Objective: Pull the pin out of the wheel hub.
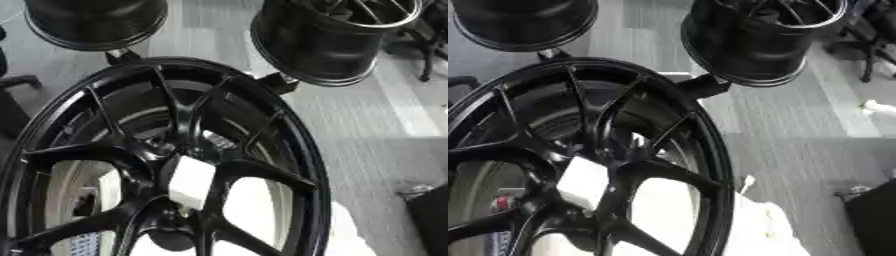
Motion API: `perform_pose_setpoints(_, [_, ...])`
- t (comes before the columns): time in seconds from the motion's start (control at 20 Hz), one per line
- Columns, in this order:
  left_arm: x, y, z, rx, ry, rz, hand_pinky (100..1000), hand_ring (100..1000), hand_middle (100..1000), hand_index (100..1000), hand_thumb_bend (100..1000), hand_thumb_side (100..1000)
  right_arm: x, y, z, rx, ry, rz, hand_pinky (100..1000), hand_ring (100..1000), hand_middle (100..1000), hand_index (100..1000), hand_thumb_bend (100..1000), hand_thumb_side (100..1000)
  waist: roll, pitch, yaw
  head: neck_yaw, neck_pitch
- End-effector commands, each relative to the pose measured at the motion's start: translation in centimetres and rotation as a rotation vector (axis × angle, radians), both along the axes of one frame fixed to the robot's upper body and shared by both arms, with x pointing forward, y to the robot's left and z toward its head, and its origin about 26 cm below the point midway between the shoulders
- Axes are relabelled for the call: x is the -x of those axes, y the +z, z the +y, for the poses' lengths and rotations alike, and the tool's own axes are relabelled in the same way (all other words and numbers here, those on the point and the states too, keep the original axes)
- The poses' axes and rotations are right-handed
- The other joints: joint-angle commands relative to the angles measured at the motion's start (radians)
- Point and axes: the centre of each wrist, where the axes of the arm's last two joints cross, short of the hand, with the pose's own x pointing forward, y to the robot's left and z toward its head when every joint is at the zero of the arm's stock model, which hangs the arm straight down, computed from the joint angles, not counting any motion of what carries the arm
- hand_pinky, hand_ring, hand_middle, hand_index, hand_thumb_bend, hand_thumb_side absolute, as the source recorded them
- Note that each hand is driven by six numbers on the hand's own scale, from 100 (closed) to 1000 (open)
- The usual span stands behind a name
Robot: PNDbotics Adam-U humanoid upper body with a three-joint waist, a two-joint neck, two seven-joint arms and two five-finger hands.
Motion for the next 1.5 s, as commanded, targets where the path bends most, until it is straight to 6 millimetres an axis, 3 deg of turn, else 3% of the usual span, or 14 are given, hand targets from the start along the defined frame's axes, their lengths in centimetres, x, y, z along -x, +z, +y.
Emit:
perform_pose_setpoints(0.05, [0.3,0.6,0.1,-0.013,0.005,-0.02,872,739,611,855,100,646,0.1,1.5,0.1,0.043,-0.01,-0.026,939,963,902,899,121,100,0.003,-0.022,-0.003,0.003,0.004])
perform_pose_setpoints(0.5, [0.3,0.6,0.1,-0.011,0.003,-0.021,874,739,610,853,100,643,-0.4,2.7,1.8,0.008,0.03,-0.163,893,846,778,836,100,100,0.008,-0.02,-0.002,0.003,0.006])
perform_pose_setpoints(1.05, [0.2,0.6,-0.1,-0.015,-0.01,-0.021,877,739,610,853,100,641,-1.7,6.1,9.4,0.141,0.307,-0.203,904,809,734,805,100,100,0.011,-0.022,0.008,-0.004,0.009])
perform_pose_setpoints(1.5, [0.1,0.6,-0.4,-0.017,-0.026,-0.019,879,739,610,853,100,642,-3.0,6.6,11.9,0.348,0.5,-0.117,908,798,723,794,100,100,0.011,-0.022,0.012,-0.002,0.006])
